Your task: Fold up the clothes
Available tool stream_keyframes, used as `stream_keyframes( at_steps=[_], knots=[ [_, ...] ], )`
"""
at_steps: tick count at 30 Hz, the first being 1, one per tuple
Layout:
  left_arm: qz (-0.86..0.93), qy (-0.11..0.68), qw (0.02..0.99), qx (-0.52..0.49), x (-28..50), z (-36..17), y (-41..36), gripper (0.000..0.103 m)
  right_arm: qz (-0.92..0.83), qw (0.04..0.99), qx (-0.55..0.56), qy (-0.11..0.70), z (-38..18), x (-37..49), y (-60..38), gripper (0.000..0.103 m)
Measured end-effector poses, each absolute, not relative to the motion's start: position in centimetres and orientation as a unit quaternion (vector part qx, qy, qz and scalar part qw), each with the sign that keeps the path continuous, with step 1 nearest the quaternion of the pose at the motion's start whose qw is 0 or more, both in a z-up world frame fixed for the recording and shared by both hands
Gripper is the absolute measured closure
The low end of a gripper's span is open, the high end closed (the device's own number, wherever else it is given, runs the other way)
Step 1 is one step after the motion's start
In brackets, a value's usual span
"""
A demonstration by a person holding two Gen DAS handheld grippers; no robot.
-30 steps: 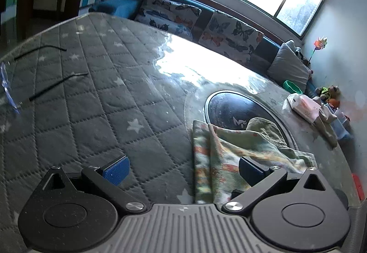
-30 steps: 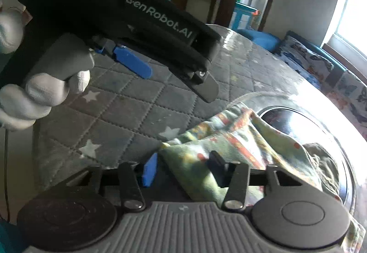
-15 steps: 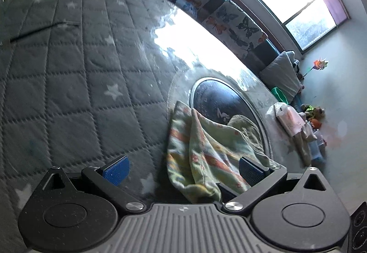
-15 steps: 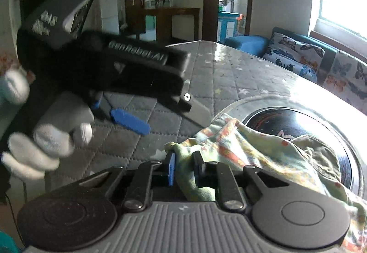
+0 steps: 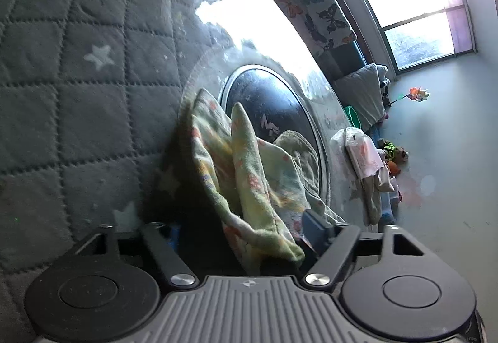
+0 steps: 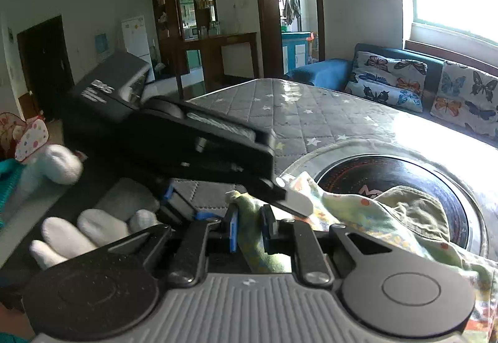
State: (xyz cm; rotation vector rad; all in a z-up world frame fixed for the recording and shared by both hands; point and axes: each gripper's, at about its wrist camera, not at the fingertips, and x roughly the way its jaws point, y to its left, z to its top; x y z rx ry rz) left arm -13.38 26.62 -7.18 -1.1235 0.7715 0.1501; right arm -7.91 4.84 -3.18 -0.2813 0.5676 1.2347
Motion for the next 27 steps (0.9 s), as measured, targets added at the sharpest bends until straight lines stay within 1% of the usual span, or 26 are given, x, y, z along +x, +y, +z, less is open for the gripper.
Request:
stream_keyframes(
  at_steps=[2,3,6,7,8,11,13,14,15,17,19,20,21,23,27],
  knots=[
    [0.067,0.358,0.774,-0.519,-13.0,-7.3,26.5,0.042,0.571,0.767,-0.127,0.263,-3.2,-7.9,4.7,0.09],
    [0.067,0.359,0.774,-0.517,-12.8,-7.4,26.4,0.044,0.572,0.766,-0.126,0.265,-3.3,-7.8,4.7,0.09],
    [0.068,0.361,0.776,-0.512,-12.5,-7.6,26.2,0.055,0.576,0.762,-0.124,0.269,-3.6,-7.7,4.7,0.09],
    [0.068,0.362,0.777,-0.51,-12.4,-7.7,26.1,0.06,0.577,0.761,-0.125,0.271,-3.7,-7.7,4.7,0.09],
    [0.069,0.363,0.779,-0.506,-12.4,-7.7,26.0,0.067,0.578,0.759,-0.125,0.271,-3.8,-7.6,4.8,0.09],
    [0.074,0.368,0.782,-0.498,-12.4,-7.9,25.8,0.074,0.582,0.755,-0.125,0.274,-3.9,-7.5,4.7,0.088],
    [0.074,0.368,0.784,-0.495,-12.4,-7.9,25.8,0.077,0.585,0.752,-0.124,0.279,-3.9,-7.3,4.4,0.087],
    [0.074,0.368,0.785,-0.493,-12.4,-8.0,25.7,0.077,0.583,0.753,-0.123,0.281,-3.9,-7.2,4.1,0.085],
    [0.074,0.368,0.786,-0.491,-12.4,-8.0,25.7,0.078,0.581,0.753,-0.123,0.282,-4.0,-7.2,3.8,0.08],
    [0.074,0.368,0.789,-0.487,-12.4,-8.0,25.6,0.078,0.577,0.756,-0.121,0.285,-4.1,-6.9,3.2,0.078],
    [0.074,0.367,0.793,-0.481,-12.4,-7.9,25.5,0.078,0.558,0.769,-0.112,0.291,-4.3,-6.2,1.8,0.072],
    [0.075,0.367,0.794,-0.478,-12.5,-7.9,25.4,0.078,0.549,0.775,-0.108,0.295,-4.5,-5.8,1.1,0.066],
    [0.075,0.367,0.797,-0.473,-12.4,-7.8,25.3,0.078,0.539,0.781,-0.103,0.298,-4.6,-5.4,0.4,0.063],
    [0.077,0.368,0.803,-0.463,-12.3,-7.7,25.0,0.078,0.511,0.797,-0.09,0.31,-4.9,-4.1,-1.0,0.063],
    [0.083,0.368,0.815,-0.44,-12.0,-7.4,24.4,0.078,0.44,0.834,-0.057,0.327,-5.6,-0.8,-4.6,0.059]
  ],
)
